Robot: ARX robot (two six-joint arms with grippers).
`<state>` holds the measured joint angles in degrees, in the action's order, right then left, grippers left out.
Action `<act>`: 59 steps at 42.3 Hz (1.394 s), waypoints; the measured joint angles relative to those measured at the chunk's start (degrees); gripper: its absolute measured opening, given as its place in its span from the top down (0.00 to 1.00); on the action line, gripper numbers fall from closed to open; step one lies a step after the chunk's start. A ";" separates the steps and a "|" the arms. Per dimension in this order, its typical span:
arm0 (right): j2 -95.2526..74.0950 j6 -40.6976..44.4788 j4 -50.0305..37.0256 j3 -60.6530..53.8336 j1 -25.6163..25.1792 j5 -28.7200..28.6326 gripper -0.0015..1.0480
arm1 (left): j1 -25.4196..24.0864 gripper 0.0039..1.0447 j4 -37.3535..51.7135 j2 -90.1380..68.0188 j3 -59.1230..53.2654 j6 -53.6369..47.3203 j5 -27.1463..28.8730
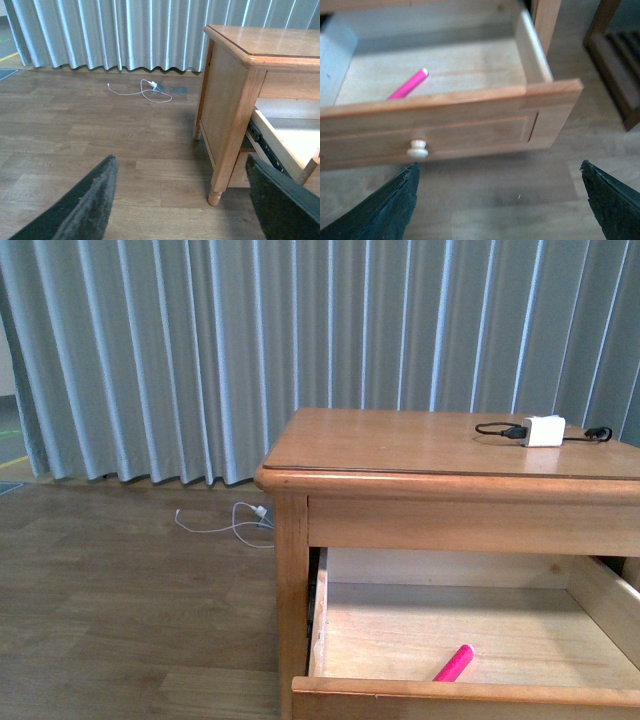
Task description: Place pink marker in drawer with both arms
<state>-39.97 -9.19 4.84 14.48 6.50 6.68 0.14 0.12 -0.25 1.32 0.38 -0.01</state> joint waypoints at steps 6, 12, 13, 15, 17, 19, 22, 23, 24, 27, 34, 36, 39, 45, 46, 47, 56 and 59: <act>-16.15 -4.09 1.81 6.19 0.15 -7.17 0.08 | 0.00 0.04 0.00 0.00 0.00 -0.04 -0.02; -33.83 -5.20 0.13 14.56 0.17 -7.41 0.08 | 0.00 0.06 0.00 0.00 0.00 -0.11 0.00; -36.39 -5.27 -0.13 15.80 0.17 -6.99 0.08 | 0.00 0.06 0.00 0.00 0.00 -0.13 0.00; -40.26 -5.22 -0.83 17.59 0.24 -5.84 0.08 | 0.00 0.06 0.00 0.00 0.00 -0.11 0.00; -43.52 -5.01 -1.60 19.23 0.61 -4.28 0.08 | 0.00 0.06 0.00 0.00 0.00 -0.11 0.00; -46.82 -4.72 -1.99 21.20 1.09 -2.89 0.08 | 0.00 0.06 0.00 0.00 0.00 -0.11 0.00; -50.25 -4.24 -3.34 23.50 1.81 -0.33 0.08 | 0.00 0.06 0.00 0.00 0.00 -0.11 0.00; -51.56 -3.82 -3.65 24.39 2.01 0.02 0.08 | 0.00 0.06 0.00 0.00 0.00 -0.11 0.00; -52.33 -3.41 -4.02 24.79 2.21 0.61 0.08 | 0.00 0.06 0.00 0.00 0.00 -0.11 0.00; -55.41 -1.92 -7.43 26.38 2.95 3.58 0.08 | 0.00 0.06 0.00 0.00 0.00 -0.11 -0.02; -61.57 -0.76 -15.91 31.21 3.56 5.18 0.08 | 0.00 0.06 0.00 0.00 0.00 -0.11 0.00; -63.60 -1.38 -19.37 32.87 3.56 3.82 0.08 | 0.00 0.06 0.00 0.00 0.00 -0.11 -0.02; -65.88 -1.73 -23.23 34.58 3.50 1.86 0.08 | 0.00 0.06 0.00 0.00 0.00 -0.11 0.00; -70.97 -1.92 -30.58 38.56 3.04 -1.90 0.08 | 0.00 0.06 0.00 0.00 0.00 -0.11 0.00; -71.67 -1.95 -31.19 39.15 2.95 -2.29 0.08 | 0.00 0.06 0.00 0.00 0.00 -0.11 0.00; -72.67 -2.03 -32.33 39.91 2.78 -2.93 0.08 | 0.00 0.06 0.00 0.00 0.00 -0.11 0.00; -78.25 -2.60 -43.21 41.88 1.60 -7.08 0.08 | 0.00 0.06 0.00 0.00 0.00 -0.11 0.00; -79.76 -1.64 -46.80 41.92 1.46 -7.32 0.08 | 0.00 0.06 0.00 0.00 0.00 -0.11 -0.02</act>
<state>-119.72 -10.83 -41.95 56.40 7.97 -0.64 0.14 0.12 -0.25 1.32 0.27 -0.03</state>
